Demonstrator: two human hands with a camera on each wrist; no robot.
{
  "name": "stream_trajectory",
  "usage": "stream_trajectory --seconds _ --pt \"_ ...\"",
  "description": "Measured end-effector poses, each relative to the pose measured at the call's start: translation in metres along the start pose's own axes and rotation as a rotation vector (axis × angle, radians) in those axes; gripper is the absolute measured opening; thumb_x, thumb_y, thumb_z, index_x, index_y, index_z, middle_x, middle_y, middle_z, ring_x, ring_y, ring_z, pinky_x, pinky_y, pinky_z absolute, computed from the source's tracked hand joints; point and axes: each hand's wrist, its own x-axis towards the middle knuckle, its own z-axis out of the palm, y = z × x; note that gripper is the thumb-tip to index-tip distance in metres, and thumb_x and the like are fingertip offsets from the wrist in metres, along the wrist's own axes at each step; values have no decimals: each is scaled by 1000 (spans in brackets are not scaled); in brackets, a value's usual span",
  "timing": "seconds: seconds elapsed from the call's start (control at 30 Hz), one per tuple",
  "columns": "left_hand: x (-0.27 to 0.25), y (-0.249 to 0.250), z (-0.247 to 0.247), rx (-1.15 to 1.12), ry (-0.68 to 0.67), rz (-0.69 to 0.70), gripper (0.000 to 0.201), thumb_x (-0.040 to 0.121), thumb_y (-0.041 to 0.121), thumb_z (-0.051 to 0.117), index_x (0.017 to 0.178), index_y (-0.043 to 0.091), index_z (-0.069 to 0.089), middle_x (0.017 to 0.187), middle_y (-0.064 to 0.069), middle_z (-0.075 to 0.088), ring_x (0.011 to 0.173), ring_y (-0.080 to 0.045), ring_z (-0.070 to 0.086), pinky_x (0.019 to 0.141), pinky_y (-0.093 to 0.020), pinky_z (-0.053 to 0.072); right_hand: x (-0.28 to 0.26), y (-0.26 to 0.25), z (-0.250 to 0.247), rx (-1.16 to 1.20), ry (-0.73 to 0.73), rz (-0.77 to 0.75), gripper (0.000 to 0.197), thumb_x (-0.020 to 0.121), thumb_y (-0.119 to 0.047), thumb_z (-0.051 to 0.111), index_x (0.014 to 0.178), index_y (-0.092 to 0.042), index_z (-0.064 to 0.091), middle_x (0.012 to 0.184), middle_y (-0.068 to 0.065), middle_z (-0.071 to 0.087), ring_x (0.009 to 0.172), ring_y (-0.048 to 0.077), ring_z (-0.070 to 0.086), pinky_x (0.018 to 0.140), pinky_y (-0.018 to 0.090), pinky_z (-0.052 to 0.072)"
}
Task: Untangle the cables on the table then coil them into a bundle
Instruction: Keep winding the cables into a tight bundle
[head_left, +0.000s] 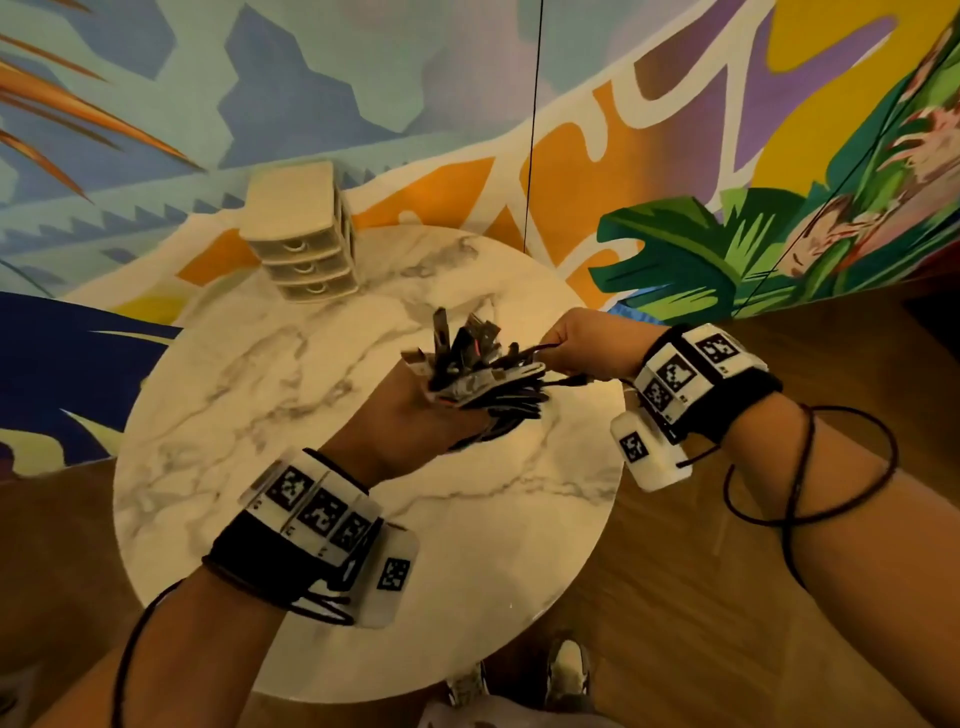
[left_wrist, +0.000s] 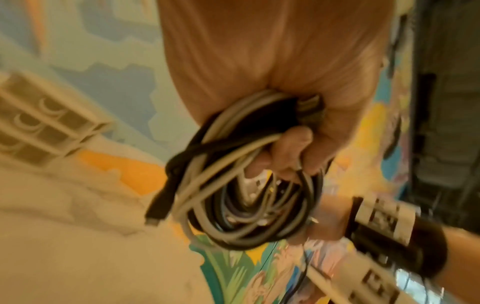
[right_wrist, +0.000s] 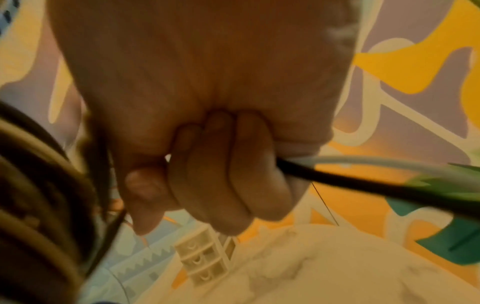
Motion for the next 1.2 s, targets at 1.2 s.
stream_trajectory --seconds 1.2 --pt "29 -27 20 -452 602 -148 9 89 13 63 80 13 66 59 1 64 55 -17 55 49 -25 44 -38 -60 95 428 193 -230 42 103 -31 32 64 -19 42 50 -7 41 46 7 36 55 27 30"
